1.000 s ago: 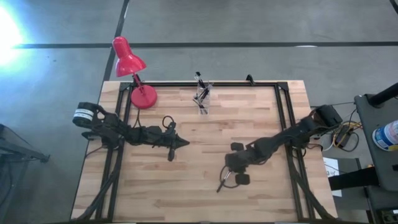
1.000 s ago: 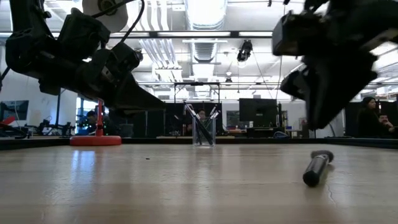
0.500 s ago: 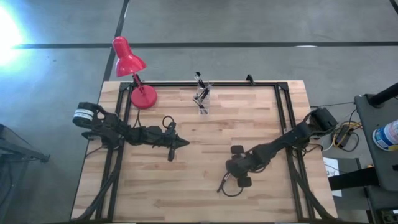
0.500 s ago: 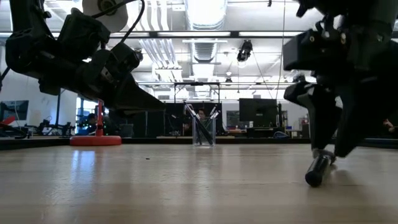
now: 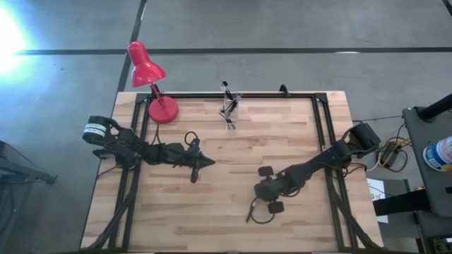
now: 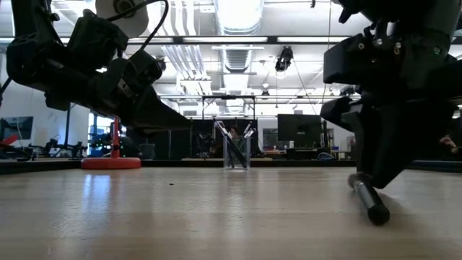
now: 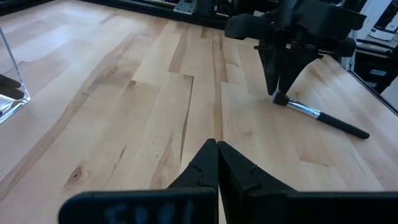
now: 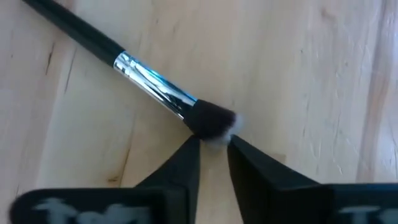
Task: Put items in baskets/containers
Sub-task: Put the black powder brush into the transparent organizer
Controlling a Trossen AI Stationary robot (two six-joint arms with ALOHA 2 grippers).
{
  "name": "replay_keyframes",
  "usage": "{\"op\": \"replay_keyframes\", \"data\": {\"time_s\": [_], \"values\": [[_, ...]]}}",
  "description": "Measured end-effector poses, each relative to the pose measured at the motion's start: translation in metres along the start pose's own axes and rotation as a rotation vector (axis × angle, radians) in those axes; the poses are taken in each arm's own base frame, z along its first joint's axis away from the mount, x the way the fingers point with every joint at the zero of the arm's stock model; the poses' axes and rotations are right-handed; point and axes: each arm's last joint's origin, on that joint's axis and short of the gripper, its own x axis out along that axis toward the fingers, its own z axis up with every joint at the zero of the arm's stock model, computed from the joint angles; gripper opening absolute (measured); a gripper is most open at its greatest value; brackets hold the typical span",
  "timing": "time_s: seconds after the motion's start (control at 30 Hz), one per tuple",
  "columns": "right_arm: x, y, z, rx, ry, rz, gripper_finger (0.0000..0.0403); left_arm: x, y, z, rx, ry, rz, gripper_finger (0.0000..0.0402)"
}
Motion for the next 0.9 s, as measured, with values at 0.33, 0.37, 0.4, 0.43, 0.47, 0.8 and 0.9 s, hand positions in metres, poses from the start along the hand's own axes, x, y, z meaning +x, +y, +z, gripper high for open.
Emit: {"op": "replay_keyframes", "data": {"time_s": [0.33, 0.37, 0.4, 0.43, 0.47, 0.8, 0.9], "values": [[-0.001, 0.000, 0.004, 0.000, -0.024, -0.003, 0.0009, 0.000, 0.000, 0.000, 0.000, 0.001, 0.000, 0.0000], [-0.001, 0.000, 0.004, 0.005, -0.028, -0.013, 0.0009, 0.000, 0.000, 0.000, 0.000, 0.001, 0.000, 0.0000], [-0.002, 0.000, 0.005, 0.013, -0.033, -0.016, 0.0009, 0.000, 0.000, 0.000, -0.001, 0.001, 0.000, 0.0000], [-0.003, 0.000, 0.006, 0.022, -0.038, -0.017, 0.0009, 0.000, 0.000, 0.000, -0.003, 0.001, 0.000, 0.0000], [-0.003, 0.000, 0.008, 0.029, -0.042, -0.019, 0.0009, 0.000, 0.000, 0.000, -0.004, 0.001, 0.000, 0.0000], [-0.007, 0.001, 0.014, 0.047, -0.063, -0.032, 0.0052, 0.000, -0.002, -0.001, -0.009, 0.020, -0.052, 0.0000], [-0.008, 0.002, 0.014, 0.039, -0.055, -0.004, 0.0088, 0.000, -0.002, -0.001, -0.012, 0.020, -0.052, 0.0000]]}}
